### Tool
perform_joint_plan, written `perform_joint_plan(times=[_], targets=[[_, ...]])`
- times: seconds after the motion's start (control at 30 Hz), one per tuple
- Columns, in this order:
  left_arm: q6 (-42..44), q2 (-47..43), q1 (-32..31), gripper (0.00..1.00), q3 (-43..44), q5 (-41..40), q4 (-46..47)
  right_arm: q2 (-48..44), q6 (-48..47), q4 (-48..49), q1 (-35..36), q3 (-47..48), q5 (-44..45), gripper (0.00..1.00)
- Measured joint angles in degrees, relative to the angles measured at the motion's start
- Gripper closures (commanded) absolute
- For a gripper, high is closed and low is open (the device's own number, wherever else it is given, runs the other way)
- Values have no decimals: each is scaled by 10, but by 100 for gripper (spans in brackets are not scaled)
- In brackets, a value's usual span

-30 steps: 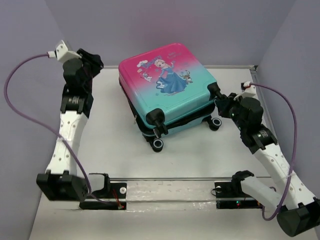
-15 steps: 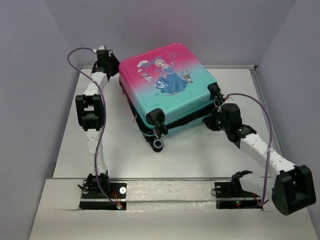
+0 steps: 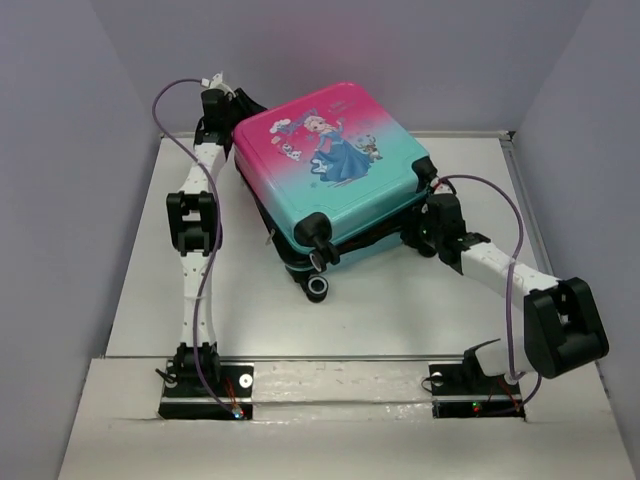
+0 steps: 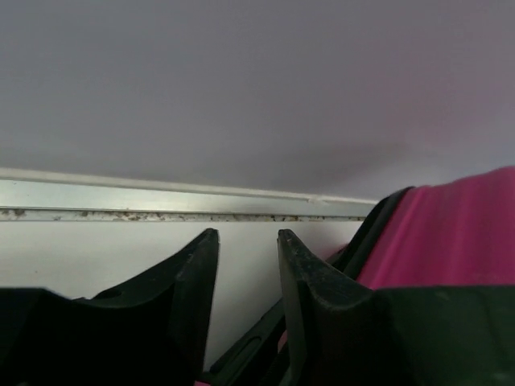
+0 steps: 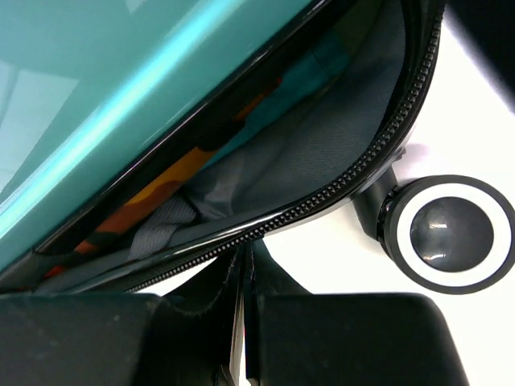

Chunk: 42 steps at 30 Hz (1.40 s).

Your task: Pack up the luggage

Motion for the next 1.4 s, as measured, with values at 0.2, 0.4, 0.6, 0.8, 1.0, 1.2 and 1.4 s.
perform_joint_plan(times=[0.2, 0.4, 0.6, 0.8, 1.0, 1.2, 1.4], targets=[[5, 27, 5, 64, -21, 73, 50, 50, -3, 1, 0, 35, 11, 93], [-9, -118, 15, 73, -329, 21, 199, 97, -28, -16, -9, 81, 29, 93], [-15, -374, 26, 76, -688, -81, 280, 177, -45, -30, -27, 172, 31, 93], [-39, -633, 16, 76, -968, -217, 264, 296, -64, -89, -39, 339, -10, 92], [-61, -842, -71, 71, -1121, -325, 210, 485, -74, -150, -49, 625, -89, 45], [-69, -966, -125, 55, -1184, -356, 130, 551, -66, -181, -53, 809, -91, 1], [-54, -1048, -129, 36, -1180, -393, 57, 428, -94, -215, -21, 816, -58, 13]])
